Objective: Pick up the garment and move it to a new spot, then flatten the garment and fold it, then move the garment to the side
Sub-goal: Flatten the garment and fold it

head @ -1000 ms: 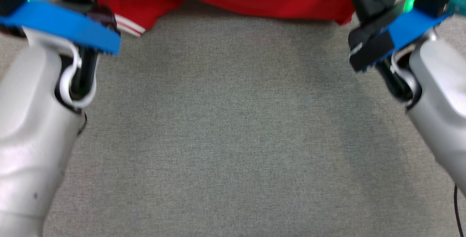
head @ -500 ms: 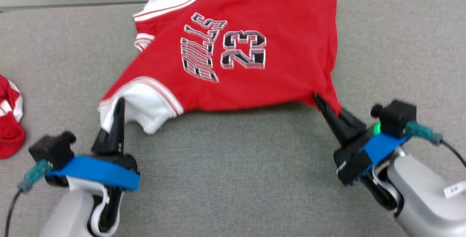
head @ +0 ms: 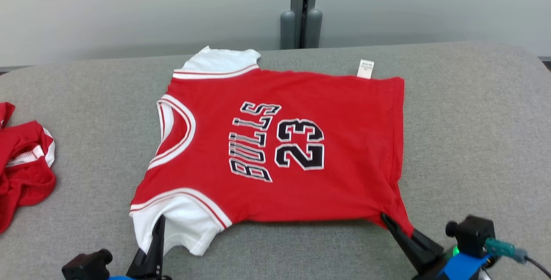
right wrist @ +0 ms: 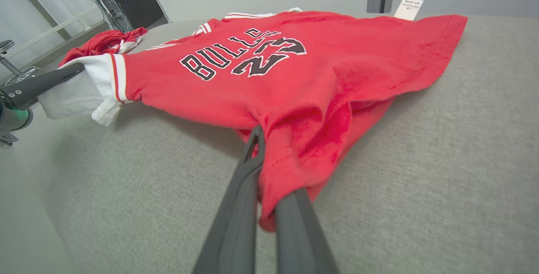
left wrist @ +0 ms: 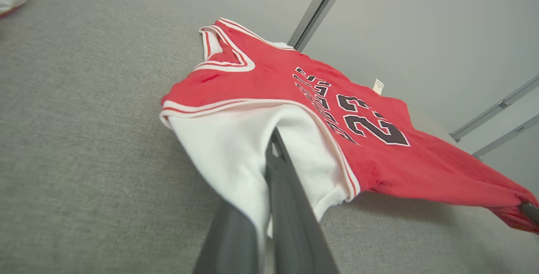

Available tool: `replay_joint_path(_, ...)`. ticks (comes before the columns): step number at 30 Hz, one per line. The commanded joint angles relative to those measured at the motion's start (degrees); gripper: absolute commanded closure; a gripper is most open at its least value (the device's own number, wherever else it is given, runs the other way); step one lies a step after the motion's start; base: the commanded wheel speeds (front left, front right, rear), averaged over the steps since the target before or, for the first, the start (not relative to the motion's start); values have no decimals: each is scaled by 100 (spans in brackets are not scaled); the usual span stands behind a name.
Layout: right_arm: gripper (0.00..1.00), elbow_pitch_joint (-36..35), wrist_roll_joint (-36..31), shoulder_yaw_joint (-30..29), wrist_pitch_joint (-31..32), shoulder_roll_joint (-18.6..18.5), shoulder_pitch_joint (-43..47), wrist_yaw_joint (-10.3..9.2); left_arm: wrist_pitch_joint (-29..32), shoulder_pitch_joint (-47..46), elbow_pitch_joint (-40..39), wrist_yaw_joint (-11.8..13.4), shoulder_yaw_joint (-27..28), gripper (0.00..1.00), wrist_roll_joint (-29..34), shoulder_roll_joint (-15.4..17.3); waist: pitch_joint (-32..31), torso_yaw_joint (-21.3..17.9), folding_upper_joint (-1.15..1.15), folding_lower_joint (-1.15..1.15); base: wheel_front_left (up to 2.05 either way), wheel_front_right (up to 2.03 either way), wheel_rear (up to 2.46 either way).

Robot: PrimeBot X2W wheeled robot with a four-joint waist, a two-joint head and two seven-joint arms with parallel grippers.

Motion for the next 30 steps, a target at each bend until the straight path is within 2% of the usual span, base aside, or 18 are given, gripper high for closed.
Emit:
replay_joint_path(1,100,-33,-9,-24,-15,-80,193,1,36,102,-79,49,29,100,-40,54,-81,-39,2,2,0,0,0)
replay_joint_path(7,100,-217,-131,-155,-16,-127,714,1,180,559,-448,175,22,100,-161,133,-243,-33,2,2,0,0,0)
replay_joint_path(13,100,-166,-275,-243,-16,-40,831,1,339,659,-674,114,-46,100,-346,102,-243,-7,2,2,0,0,0)
replay_joint_path(20,100,40,-390,-218,-15,53,561,1,517,388,-723,-32,-109,100,-551,116,-178,6,2,2,0,0,0)
replay_joint_path(30,100,320,-214,-86,-15,198,100,1,663,-300,-393,-199,-222,100,-729,106,-23,-1,2,2,0,0,0)
